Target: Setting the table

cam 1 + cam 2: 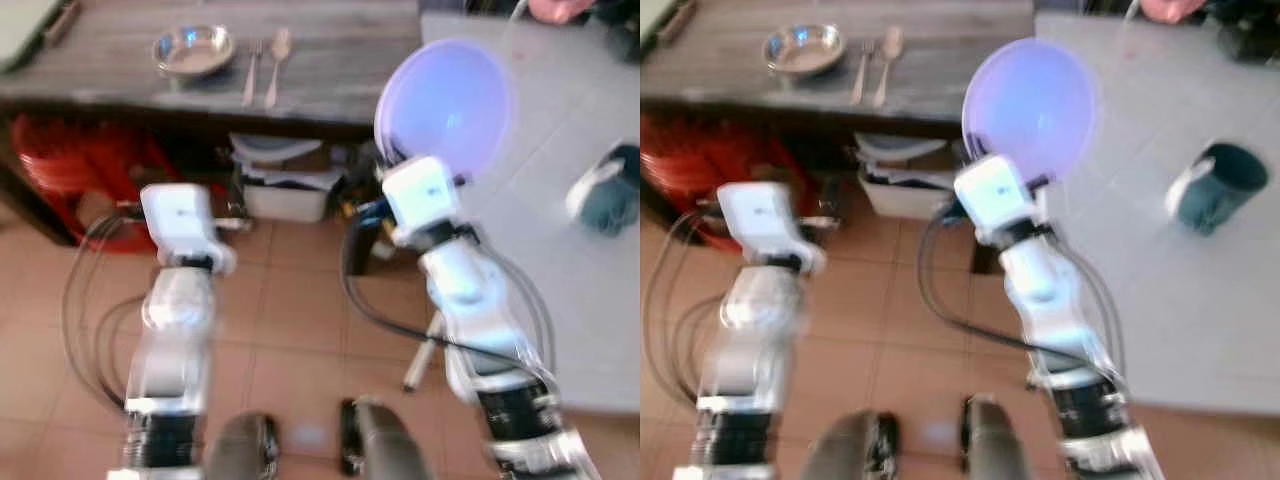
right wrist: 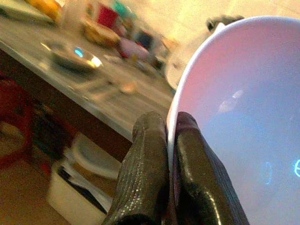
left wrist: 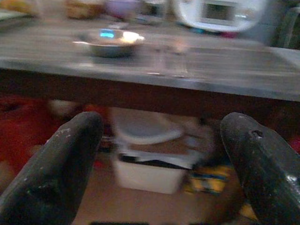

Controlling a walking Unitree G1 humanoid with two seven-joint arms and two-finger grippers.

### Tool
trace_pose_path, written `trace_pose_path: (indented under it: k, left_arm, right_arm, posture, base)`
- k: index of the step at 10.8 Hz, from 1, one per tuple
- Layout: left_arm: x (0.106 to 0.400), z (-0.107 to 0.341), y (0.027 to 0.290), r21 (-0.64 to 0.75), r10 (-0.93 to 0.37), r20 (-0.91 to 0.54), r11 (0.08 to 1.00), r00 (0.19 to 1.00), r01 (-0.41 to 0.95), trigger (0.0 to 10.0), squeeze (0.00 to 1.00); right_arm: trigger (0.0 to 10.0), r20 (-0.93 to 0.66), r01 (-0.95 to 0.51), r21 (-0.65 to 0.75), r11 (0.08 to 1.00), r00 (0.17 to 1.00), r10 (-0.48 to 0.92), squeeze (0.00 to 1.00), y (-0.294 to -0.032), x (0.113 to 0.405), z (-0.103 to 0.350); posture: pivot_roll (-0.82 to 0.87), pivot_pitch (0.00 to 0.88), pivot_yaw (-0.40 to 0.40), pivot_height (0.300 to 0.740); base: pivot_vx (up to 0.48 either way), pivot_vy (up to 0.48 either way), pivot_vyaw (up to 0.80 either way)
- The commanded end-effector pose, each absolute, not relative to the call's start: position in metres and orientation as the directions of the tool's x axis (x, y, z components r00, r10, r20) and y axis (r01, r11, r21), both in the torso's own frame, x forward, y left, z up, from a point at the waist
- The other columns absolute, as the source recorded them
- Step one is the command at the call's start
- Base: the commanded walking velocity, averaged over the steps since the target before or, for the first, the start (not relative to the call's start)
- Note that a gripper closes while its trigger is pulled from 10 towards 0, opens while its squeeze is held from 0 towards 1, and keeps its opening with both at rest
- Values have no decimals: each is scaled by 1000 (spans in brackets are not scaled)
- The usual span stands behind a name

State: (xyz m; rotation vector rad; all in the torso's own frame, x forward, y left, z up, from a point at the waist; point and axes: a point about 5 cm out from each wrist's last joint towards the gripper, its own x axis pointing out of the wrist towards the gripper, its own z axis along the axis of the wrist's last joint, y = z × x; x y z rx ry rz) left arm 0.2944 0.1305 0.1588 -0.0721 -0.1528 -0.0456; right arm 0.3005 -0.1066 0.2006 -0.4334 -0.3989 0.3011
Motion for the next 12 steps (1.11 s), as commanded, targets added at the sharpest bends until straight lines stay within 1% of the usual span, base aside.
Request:
trace_pose_path:
  k: [1,5,8,10,12]
  left_arm:
    - [295,161,137,-45,-28,167,998,986,36,10000,0]
    - [296,164,134,-30,-38,187,999,982,44,10000,0]
    - [296,165,131,-32,-49,194,998,980,57,10000,0]
    - [296,166,131,-35,-46,199,998,979,54,10000,0]
    - [296,167,128,-19,-49,208,998,977,55,10000,0]
  right_arm:
    - [10000,342,-200,-447,872,862,374,0,-101,298,208]
    - [10000,360,-196,-470,861,848,389,0,-100,300,213]
    - [10000,374,-214,-472,855,830,415,0,-93,300,217]
    - [10000,388,-243,-483,841,802,454,0,-87,299,221]
    - [10000,391,-244,-485,840,799,457,0,-86,299,221]
  posture:
    - [27,183,-14,740]
    - [22,172,-16,740]
    - [23,175,-15,740]
    - [25,175,-17,740]
    - [24,176,-16,740]
  base:
    - [274,394,0]
    - [306,366,0]
    - [463,0,0]
    - [461,0,0]
    - [480,0,0]
